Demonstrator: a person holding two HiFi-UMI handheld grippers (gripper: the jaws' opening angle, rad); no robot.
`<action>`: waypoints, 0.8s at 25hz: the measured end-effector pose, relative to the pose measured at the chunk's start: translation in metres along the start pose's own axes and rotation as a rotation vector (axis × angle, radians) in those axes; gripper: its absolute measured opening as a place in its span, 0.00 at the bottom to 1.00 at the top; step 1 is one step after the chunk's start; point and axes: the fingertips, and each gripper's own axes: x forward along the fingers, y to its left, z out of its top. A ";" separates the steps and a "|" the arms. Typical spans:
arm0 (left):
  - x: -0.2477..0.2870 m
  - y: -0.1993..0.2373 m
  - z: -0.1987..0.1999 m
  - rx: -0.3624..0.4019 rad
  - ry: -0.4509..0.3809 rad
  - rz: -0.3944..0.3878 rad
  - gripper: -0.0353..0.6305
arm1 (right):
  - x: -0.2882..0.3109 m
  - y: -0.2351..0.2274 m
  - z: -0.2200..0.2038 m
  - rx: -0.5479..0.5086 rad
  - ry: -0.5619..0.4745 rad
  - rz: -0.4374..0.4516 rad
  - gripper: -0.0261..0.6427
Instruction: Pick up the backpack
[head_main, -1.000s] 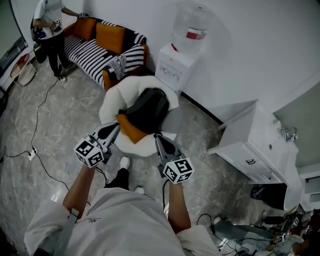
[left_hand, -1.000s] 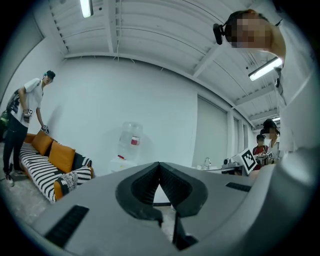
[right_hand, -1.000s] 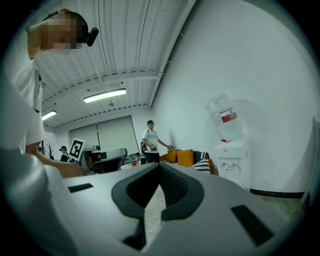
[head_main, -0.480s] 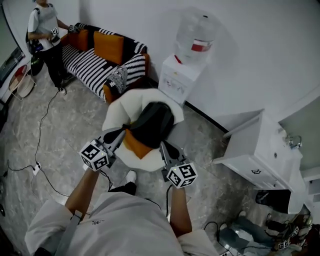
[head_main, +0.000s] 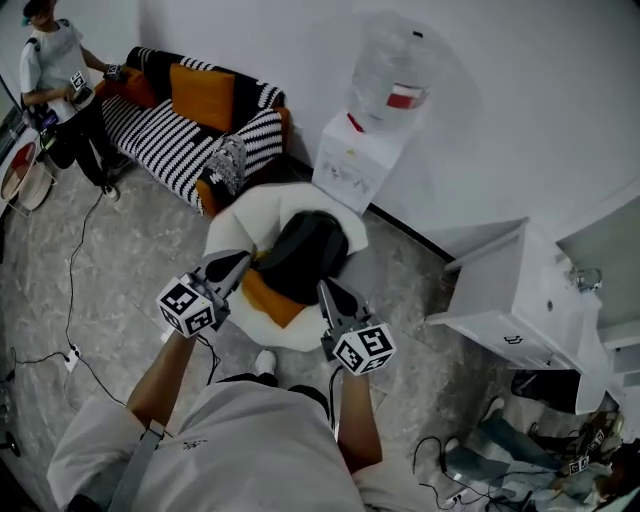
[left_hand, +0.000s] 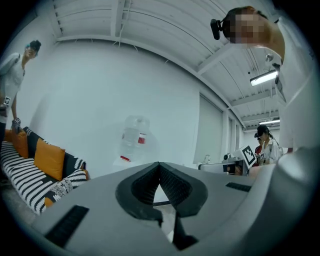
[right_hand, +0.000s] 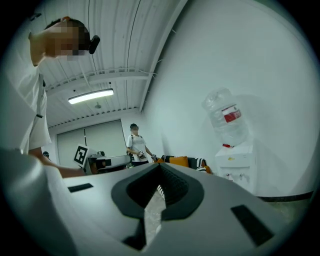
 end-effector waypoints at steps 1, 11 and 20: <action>0.004 0.005 -0.001 -0.004 0.000 -0.006 0.06 | 0.003 -0.003 -0.001 -0.008 0.007 -0.009 0.05; -0.003 0.015 -0.024 -0.018 0.033 -0.043 0.06 | 0.012 0.006 -0.031 -0.006 0.059 -0.048 0.05; 0.060 0.063 -0.077 -0.068 0.111 0.070 0.06 | 0.053 -0.087 -0.052 0.055 0.099 -0.004 0.05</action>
